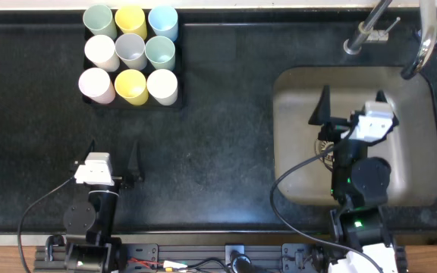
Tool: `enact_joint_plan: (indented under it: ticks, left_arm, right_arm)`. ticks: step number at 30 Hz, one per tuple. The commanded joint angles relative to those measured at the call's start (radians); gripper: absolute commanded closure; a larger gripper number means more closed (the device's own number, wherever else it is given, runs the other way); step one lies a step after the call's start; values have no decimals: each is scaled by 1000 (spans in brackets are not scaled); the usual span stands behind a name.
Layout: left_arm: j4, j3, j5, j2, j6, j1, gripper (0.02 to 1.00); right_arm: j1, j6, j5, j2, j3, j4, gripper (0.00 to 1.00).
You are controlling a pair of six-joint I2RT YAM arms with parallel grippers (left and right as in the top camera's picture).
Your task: Store Cups
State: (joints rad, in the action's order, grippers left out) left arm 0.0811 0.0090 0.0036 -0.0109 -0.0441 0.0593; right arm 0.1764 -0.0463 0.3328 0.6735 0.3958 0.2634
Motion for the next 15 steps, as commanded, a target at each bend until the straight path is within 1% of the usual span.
enact_joint_plan:
  ticks: [1, 6, 8, 12, 15]
  left_arm:
    - [3, -1, -2, 8, 22, 1, 20]
    - [3, -1, -2, 8, 22, 1, 20]
    - [3, -1, -2, 8, 22, 1, 20]
    - [3, -1, -2, 8, 22, 1, 20]
    - [3, -1, -2, 8, 22, 1, 20]
  right_arm:
    - [-5, -57, 31, -3, -66, 14, 3]
    - [-10, -56, 26, -4, -71, -8, 3]
    - [-56, -55, 24, -34, -83, -48, 5]
    - [-133, -55, 24, -99, -133, -52, 3]
    - [-157, -55, 24, -198, -183, -63, 5]
